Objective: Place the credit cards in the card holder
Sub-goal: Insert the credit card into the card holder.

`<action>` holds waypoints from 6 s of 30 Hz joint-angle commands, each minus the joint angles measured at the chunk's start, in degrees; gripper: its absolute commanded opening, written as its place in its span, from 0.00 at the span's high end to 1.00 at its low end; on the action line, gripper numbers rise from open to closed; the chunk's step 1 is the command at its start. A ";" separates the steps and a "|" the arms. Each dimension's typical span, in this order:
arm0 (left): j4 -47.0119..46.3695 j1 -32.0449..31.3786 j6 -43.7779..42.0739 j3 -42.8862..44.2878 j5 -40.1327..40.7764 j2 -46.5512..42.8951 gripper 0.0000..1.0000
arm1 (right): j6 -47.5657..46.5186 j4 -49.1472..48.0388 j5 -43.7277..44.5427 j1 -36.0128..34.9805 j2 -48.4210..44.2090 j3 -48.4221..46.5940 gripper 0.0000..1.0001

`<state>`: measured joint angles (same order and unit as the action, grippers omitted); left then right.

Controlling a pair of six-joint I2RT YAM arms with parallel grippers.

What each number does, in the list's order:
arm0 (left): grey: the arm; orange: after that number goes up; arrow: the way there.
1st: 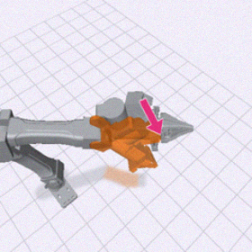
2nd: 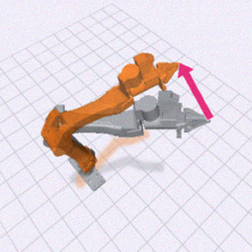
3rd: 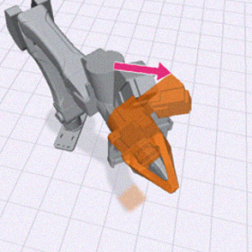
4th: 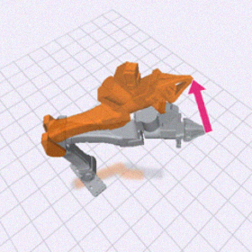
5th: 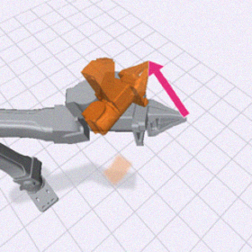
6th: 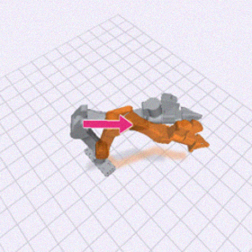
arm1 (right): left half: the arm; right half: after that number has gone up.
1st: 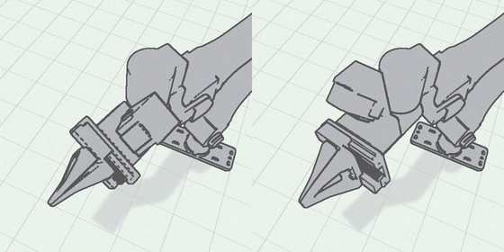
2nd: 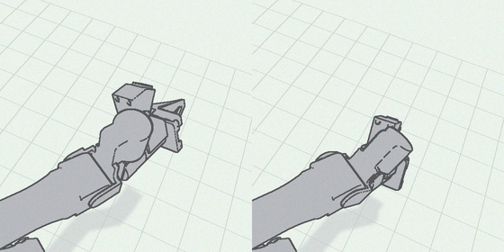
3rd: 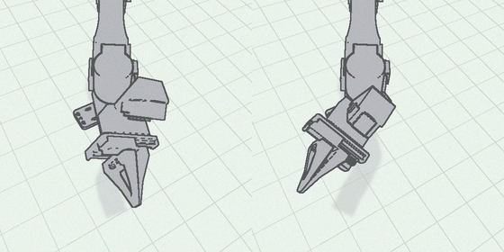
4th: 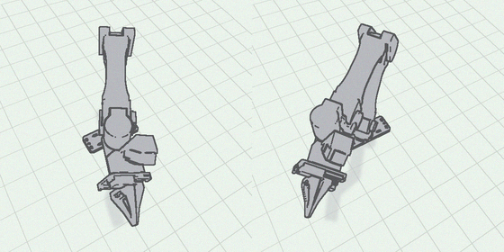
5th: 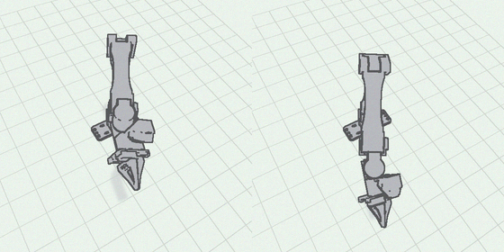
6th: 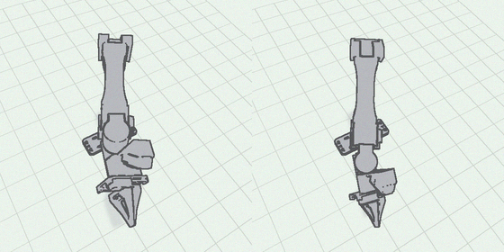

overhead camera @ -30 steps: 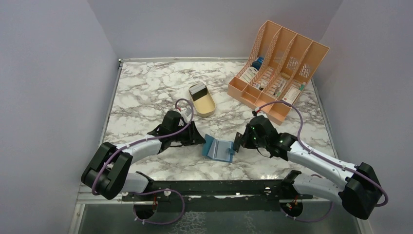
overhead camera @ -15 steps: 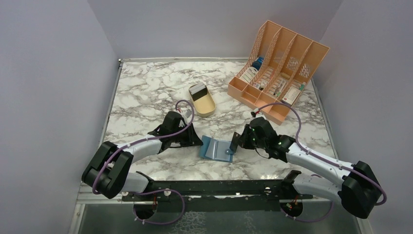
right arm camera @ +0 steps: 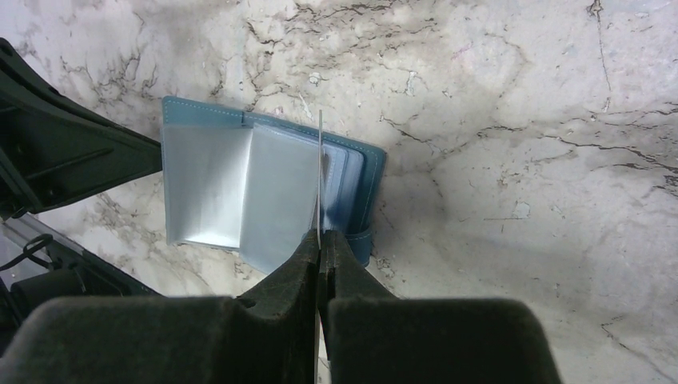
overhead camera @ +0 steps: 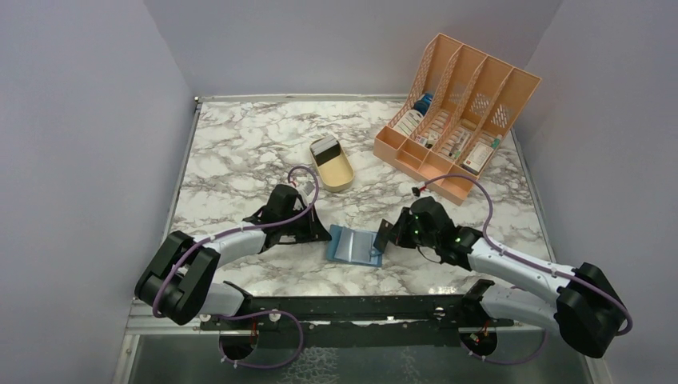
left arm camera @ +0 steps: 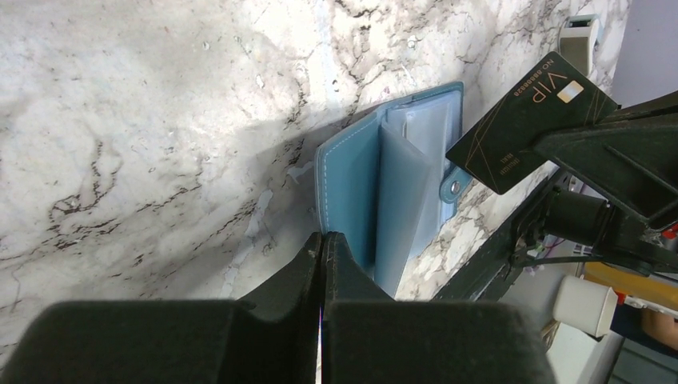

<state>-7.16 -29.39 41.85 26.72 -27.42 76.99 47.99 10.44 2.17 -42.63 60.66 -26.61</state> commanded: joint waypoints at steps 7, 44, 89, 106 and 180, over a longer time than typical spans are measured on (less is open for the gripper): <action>-1.56 -0.41 0.69 -1.46 0.49 0.44 1.00 | 0.76 -0.90 -0.51 0.27 -2.71 -0.08 0.99; -7.42 -1.29 7.74 -6.49 -0.42 -1.20 1.00 | 6.77 -27.62 -21.26 0.29 13.72 2.16 0.99; -5.55 -1.36 5.21 -6.94 -1.28 -3.40 0.98 | 3.02 -17.24 -19.43 0.27 19.55 -2.08 0.99; -7.13 -1.33 6.45 -8.59 0.54 -2.94 1.00 | 8.36 -21.77 -18.38 0.27 18.76 2.00 0.99; -8.22 -1.29 9.46 -10.42 1.06 -4.43 1.00 | -1.82 -8.95 -22.27 0.19 27.94 -8.53 0.63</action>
<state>-14.59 -30.50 50.96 17.10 -27.29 73.67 49.39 -8.34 -26.17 -42.35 90.50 -33.71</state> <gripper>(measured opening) 0.012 0.318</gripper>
